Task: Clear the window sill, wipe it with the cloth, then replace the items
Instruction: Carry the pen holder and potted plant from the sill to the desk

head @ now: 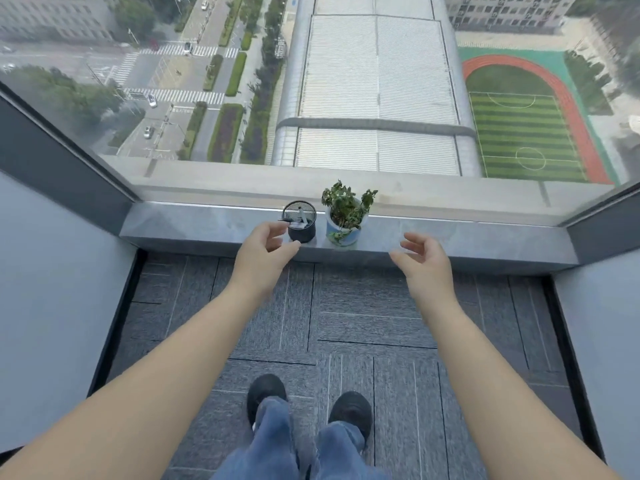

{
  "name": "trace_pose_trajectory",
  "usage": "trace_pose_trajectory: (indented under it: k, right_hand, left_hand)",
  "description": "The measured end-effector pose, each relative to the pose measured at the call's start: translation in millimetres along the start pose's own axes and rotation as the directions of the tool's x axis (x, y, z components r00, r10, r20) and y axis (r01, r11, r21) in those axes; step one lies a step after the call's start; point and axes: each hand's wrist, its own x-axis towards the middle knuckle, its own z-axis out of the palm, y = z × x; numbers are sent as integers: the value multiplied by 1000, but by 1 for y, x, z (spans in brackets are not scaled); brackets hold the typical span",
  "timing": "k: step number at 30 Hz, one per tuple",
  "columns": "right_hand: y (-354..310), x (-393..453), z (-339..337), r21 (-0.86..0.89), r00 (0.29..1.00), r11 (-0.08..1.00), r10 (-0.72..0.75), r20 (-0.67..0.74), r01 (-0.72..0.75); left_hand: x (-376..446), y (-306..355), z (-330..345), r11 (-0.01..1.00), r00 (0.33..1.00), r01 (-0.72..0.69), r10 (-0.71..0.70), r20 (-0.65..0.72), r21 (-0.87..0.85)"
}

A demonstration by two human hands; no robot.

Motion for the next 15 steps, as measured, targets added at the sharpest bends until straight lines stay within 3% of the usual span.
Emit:
trace_pose_trajectory:
  k: [9,15]
  right_hand:
    - [168,154,94,-2,999,999,-32,-27,32]
    - [221,229,145,17,994,996,-83,-74,84]
  left_hand:
    - [145,-189,62,998,980,-60,64,-187,27]
    - [228,-257,87,998,987,-64,59,-150,-26]
